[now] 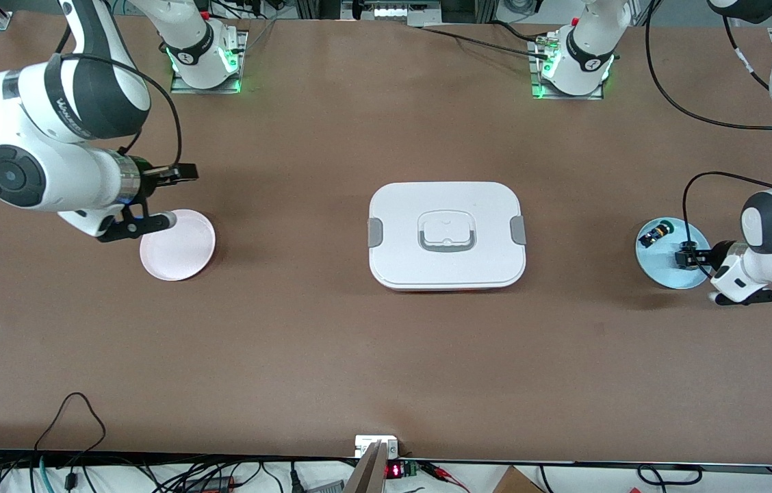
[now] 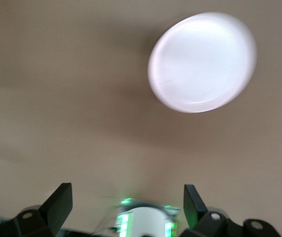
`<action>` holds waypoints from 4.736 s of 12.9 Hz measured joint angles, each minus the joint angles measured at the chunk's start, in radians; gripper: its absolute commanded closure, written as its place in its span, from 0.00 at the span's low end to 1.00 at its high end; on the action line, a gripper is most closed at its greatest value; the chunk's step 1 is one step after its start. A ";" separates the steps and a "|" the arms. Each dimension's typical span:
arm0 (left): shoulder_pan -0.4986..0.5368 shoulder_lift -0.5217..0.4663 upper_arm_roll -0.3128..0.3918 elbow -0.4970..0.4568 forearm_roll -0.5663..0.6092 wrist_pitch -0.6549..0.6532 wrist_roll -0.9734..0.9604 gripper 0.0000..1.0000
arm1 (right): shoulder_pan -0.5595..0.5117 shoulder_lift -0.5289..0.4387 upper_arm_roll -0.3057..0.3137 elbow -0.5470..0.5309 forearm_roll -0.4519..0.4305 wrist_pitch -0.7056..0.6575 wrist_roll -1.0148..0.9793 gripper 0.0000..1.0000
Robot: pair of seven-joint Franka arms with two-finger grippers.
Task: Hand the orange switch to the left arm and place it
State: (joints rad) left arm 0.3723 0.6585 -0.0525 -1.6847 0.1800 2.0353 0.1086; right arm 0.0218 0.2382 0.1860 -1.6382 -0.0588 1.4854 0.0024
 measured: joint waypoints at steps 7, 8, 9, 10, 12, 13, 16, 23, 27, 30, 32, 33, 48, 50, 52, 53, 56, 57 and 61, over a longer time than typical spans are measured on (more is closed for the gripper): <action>-0.237 -0.324 -0.022 0.028 -0.033 -0.167 0.000 0.00 | -0.025 -0.069 -0.166 0.140 0.054 0.096 0.000 0.00; -0.280 -0.381 -0.023 0.028 -0.046 -0.185 -0.004 0.00 | -0.002 -0.070 -0.225 0.140 0.081 0.099 -0.008 0.00; -0.313 -0.434 -0.024 0.028 -0.060 -0.204 -0.006 0.00 | 0.028 -0.070 -0.265 0.140 0.077 0.103 -0.009 0.00; -0.335 -0.486 -0.024 0.027 -0.095 -0.235 -0.009 0.00 | 0.061 -0.072 -0.284 0.140 0.066 0.108 -0.005 0.00; -0.344 -0.565 -0.023 0.025 -0.154 -0.314 -0.029 0.00 | 0.099 -0.084 -0.287 0.125 0.049 0.112 0.012 0.00; -0.344 -0.592 -0.020 0.021 -0.163 -0.347 -0.046 0.00 | 0.104 -0.100 -0.287 0.099 0.047 0.132 0.017 0.00; -0.344 -0.636 -0.016 -0.023 -0.165 -0.368 -0.072 0.00 | 0.104 -0.182 -0.294 -0.020 0.046 0.203 0.017 0.00; -0.344 -0.642 -0.014 -0.051 -0.165 -0.367 -0.083 0.00 | 0.104 -0.242 -0.296 -0.038 0.045 0.137 0.016 0.00; -0.344 -0.644 -0.014 -0.051 -0.165 -0.366 -0.083 0.00 | 0.104 -0.243 -0.296 -0.038 0.046 0.136 0.016 0.00; -0.344 -0.649 -0.013 -0.051 -0.165 -0.366 -0.083 0.00 | 0.104 -0.243 -0.296 -0.028 0.046 0.137 0.016 0.00; -0.344 -0.649 -0.013 -0.051 -0.165 -0.366 -0.083 0.00 | 0.105 -0.243 -0.296 -0.021 0.046 0.137 0.015 0.00; -0.344 -0.649 -0.013 -0.051 -0.165 -0.366 -0.083 0.00 | 0.105 -0.243 -0.296 -0.020 0.046 0.137 0.014 0.00; -0.344 -0.649 -0.012 -0.051 -0.165 -0.366 -0.083 0.00 | 0.155 -0.230 -0.284 -0.020 0.046 0.116 0.012 0.00; -0.344 -0.649 -0.012 -0.051 -0.165 -0.366 -0.083 0.00 | 0.155 -0.230 -0.284 -0.020 0.046 0.115 0.012 0.00; -0.344 -0.649 -0.012 -0.051 -0.165 -0.366 -0.083 0.00 | 0.154 -0.230 -0.284 -0.020 0.046 0.115 0.012 0.00; -0.344 -0.649 -0.011 -0.051 -0.165 -0.366 -0.083 0.00 | 0.154 -0.230 -0.284 -0.020 0.046 0.115 0.012 0.00; -0.344 -0.649 -0.011 -0.051 -0.165 -0.366 -0.083 0.00 | 0.154 -0.230 -0.284 -0.020 0.046 0.115 0.012 0.00; -0.344 -0.649 -0.011 -0.051 -0.165 -0.366 -0.083 0.00 | 0.154 -0.230 -0.284 -0.020 0.046 0.115 0.012 0.00; -0.344 -0.649 -0.011 -0.051 -0.165 -0.366 -0.083 0.00 | 0.154 -0.230 -0.284 -0.015 0.046 0.115 0.012 0.00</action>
State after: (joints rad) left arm 0.0283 0.0093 -0.0639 -1.7357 0.0145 1.6691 0.0256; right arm 0.1761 0.0077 -0.0980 -1.6534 -0.0132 1.6002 0.0146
